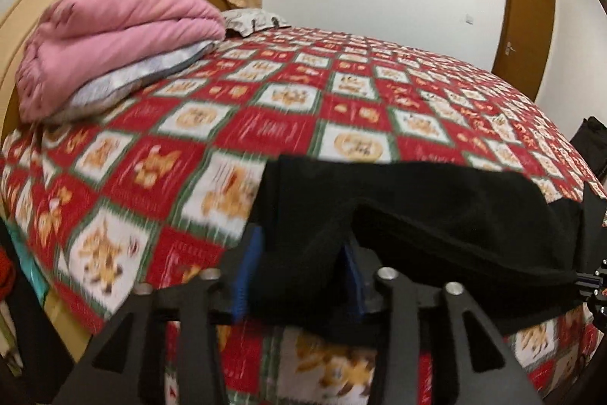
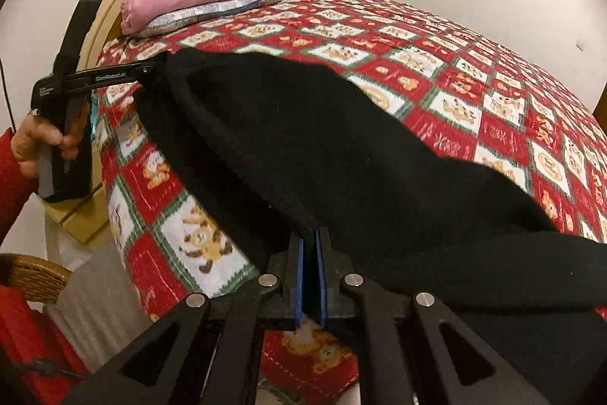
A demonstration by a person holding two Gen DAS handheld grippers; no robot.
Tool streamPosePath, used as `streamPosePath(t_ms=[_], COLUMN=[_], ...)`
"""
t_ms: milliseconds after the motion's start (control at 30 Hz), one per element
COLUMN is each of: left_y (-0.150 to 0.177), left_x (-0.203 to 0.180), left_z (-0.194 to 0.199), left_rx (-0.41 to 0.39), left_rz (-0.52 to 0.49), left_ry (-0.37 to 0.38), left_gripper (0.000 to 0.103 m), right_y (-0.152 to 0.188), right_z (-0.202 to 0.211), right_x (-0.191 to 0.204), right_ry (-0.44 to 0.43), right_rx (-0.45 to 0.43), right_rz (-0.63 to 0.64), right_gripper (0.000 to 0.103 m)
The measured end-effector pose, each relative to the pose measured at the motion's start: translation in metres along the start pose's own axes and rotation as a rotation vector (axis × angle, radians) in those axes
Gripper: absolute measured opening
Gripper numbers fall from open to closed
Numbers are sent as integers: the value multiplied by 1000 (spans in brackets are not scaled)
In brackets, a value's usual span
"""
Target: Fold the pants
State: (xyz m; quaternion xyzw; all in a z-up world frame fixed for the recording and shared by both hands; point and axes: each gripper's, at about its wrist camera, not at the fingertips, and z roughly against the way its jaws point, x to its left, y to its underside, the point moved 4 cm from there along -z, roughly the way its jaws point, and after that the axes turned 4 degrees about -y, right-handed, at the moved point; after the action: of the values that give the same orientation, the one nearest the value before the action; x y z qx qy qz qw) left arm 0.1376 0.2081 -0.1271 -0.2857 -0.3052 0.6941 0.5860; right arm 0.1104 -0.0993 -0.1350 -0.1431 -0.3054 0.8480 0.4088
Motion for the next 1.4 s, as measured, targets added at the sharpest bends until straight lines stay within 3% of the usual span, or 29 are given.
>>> streamPosePath(t_ms=[100, 133, 367, 500, 733, 800, 933, 1067, 1167, 1233, 1400], left_y=[10, 13, 30, 45, 47, 43, 36, 36, 33, 31, 23], left_x=[12, 16, 21, 10, -6, -6, -9, -5, -5, 2, 8], left_z=[10, 13, 27, 26, 34, 38, 32, 8, -5, -3, -3], left_rx=[2, 4, 82, 159, 172, 162, 143, 188, 199, 159, 137], left_rz=[-7, -11, -67, -4, 230, 293, 357, 477, 550, 576, 563], left_ry=[-9, -8, 21, 136, 415, 459, 410, 370, 361, 330, 305], left_gripper=[75, 78, 78, 78, 78, 78, 80, 80, 74, 56, 28], right_y=[4, 5, 1, 3, 4, 4, 5, 6, 6, 7, 5], right_z=[0, 1, 12, 2, 1, 2, 0, 1, 1, 2, 0], right_x=[0, 1, 8, 6, 5, 5, 3, 1, 0, 0, 0], right_ry=[-2, -2, 4, 27, 27, 27, 18, 14, 11, 11, 9], right_rx=[-7, -8, -18, 14, 10, 9, 0, -6, -10, -11, -2], right_rz=[-3, -2, 29, 23, 9, 7, -19, -30, -36, -38, -28], right_gripper=[6, 6, 6, 6, 6, 6, 6, 6, 6, 6, 6])
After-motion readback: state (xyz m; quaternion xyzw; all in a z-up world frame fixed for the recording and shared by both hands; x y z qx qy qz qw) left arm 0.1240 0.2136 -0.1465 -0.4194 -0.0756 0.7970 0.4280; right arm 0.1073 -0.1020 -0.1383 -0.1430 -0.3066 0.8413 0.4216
